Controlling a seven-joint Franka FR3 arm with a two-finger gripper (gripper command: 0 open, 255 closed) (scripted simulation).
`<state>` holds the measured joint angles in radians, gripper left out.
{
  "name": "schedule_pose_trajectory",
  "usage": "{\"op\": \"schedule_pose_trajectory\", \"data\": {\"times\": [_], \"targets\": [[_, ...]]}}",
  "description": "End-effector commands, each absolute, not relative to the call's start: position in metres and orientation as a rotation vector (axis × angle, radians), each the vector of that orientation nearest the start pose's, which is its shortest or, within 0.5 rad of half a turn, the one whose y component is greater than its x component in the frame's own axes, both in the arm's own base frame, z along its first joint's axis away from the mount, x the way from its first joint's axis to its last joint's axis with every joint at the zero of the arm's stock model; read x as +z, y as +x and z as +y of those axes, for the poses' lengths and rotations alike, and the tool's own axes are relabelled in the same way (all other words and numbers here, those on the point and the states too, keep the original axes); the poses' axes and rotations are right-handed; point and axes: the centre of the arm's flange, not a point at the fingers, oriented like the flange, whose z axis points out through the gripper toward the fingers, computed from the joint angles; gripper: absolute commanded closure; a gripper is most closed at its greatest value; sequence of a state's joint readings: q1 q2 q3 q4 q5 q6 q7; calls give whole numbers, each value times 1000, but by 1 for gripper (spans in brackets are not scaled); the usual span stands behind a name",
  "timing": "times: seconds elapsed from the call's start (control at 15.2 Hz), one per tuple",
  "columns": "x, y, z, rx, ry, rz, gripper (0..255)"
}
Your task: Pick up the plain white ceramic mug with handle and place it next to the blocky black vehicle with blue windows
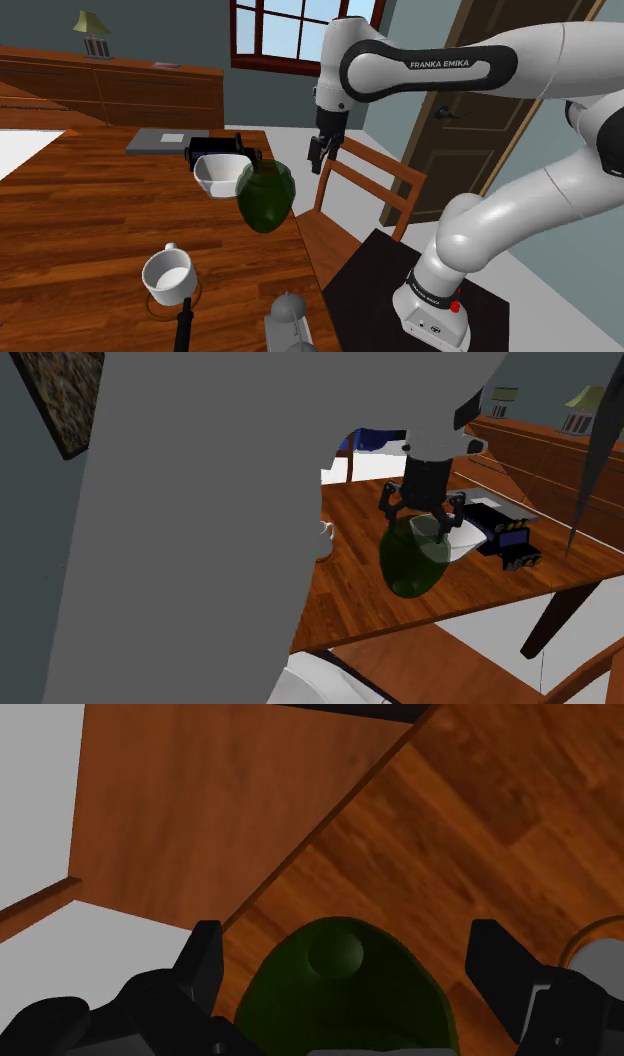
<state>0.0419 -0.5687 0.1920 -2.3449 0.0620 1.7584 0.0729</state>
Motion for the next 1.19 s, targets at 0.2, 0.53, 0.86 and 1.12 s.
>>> {"op": "schedule_pose_trajectory", "data": {"times": [0.2,0.53,0.86,1.12], "targets": [[505,392,164,18,-3200,-209,0],[476,416,222,6,-3220,-231,0],[447,438,279,-7,-3240,-253,0],[422,456,324,-17,-3255,-272,0]]}}
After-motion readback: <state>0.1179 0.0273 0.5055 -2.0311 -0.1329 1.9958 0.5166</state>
